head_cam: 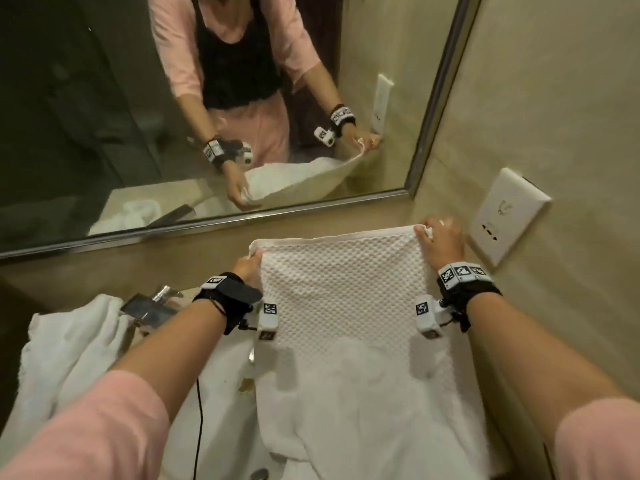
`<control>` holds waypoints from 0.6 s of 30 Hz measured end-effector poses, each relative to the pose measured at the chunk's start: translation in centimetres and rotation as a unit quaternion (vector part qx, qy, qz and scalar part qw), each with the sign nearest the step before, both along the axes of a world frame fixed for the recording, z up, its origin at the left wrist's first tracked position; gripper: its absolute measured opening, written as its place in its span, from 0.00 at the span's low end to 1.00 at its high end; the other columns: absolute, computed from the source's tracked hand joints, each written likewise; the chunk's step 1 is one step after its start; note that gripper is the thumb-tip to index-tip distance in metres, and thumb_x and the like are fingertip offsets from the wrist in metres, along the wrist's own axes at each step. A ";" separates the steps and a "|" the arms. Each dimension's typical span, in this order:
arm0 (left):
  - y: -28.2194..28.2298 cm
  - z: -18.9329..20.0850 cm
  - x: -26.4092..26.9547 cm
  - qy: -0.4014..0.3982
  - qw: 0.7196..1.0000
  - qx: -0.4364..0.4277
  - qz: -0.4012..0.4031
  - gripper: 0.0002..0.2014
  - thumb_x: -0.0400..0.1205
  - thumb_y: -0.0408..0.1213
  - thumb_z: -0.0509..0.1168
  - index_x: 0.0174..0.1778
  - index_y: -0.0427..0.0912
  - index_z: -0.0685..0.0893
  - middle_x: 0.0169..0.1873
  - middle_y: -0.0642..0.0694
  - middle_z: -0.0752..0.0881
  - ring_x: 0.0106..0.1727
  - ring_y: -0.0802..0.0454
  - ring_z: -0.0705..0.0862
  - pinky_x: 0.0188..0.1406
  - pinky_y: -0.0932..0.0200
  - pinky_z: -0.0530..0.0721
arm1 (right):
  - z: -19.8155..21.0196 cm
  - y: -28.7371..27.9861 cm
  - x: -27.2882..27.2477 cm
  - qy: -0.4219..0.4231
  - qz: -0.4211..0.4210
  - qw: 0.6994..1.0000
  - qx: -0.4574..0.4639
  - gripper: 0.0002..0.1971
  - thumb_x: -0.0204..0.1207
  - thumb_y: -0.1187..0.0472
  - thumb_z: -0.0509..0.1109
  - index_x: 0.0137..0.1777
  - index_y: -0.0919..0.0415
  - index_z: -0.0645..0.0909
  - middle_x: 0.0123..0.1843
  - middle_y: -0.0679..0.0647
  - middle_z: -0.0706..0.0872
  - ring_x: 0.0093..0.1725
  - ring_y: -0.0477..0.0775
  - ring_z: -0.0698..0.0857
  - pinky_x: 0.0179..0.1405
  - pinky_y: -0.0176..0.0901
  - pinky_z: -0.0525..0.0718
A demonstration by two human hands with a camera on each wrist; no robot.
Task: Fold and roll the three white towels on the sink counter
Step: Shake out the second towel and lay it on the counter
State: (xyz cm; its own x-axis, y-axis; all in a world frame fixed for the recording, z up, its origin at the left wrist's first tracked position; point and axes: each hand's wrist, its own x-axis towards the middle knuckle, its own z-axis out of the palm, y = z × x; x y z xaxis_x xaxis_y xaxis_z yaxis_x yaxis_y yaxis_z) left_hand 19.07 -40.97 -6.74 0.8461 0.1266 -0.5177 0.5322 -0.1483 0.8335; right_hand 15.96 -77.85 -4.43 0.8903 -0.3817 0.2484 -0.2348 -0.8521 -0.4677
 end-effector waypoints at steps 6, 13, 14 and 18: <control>-0.6 -4.4 3.0 0.028 0.991 0.125 -0.023 0.29 0.88 0.54 0.50 0.71 0.33 0.75 0.67 0.33 0.79 0.68 0.34 0.79 0.67 0.46 0.80 | -4.1 -0.2 4.5 0.026 -0.015 1.000 -0.011 0.14 0.81 0.52 0.64 0.56 0.60 0.85 0.60 0.67 0.76 0.62 0.67 0.73 0.62 0.54 0.70; 0.9 -9.8 7.3 0.087 0.991 0.098 -0.002 0.31 0.87 0.57 0.47 0.73 0.34 0.74 0.69 0.34 0.79 0.68 0.37 0.79 0.72 0.45 0.74 | -6.6 0.2 7.6 0.029 0.022 0.998 -0.051 0.11 0.81 0.55 0.65 0.52 0.62 0.83 0.57 0.67 0.75 0.59 0.67 0.73 0.58 0.54 0.70; 0.5 -9.3 7.2 0.089 0.990 0.105 -0.002 0.31 0.88 0.57 0.46 0.74 0.34 0.74 0.69 0.34 0.79 0.68 0.37 0.79 0.71 0.46 0.74 | -6.9 0.2 8.0 0.025 0.023 0.998 -0.056 0.11 0.81 0.55 0.65 0.51 0.62 0.82 0.57 0.67 0.76 0.59 0.67 0.74 0.58 0.54 0.70; -0.4 -9.4 7.6 0.111 0.984 0.137 0.004 0.32 0.87 0.57 0.47 0.76 0.34 0.72 0.72 0.34 0.76 0.70 0.36 0.77 0.69 0.48 0.75 | -7.5 0.1 9.7 0.020 0.025 0.997 -0.072 0.10 0.80 0.54 0.65 0.49 0.61 0.80 0.57 0.65 0.75 0.59 0.65 0.73 0.58 0.54 0.70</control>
State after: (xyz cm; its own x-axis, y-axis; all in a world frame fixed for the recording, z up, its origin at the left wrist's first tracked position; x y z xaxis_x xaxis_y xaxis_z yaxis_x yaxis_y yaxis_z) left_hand 26.66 -41.34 -16.10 0.7144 0.2931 -0.6355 0.6988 -0.3471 0.6255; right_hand 25.62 -77.71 -11.94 0.9175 -0.2998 0.2613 -0.2063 -0.9206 -0.3317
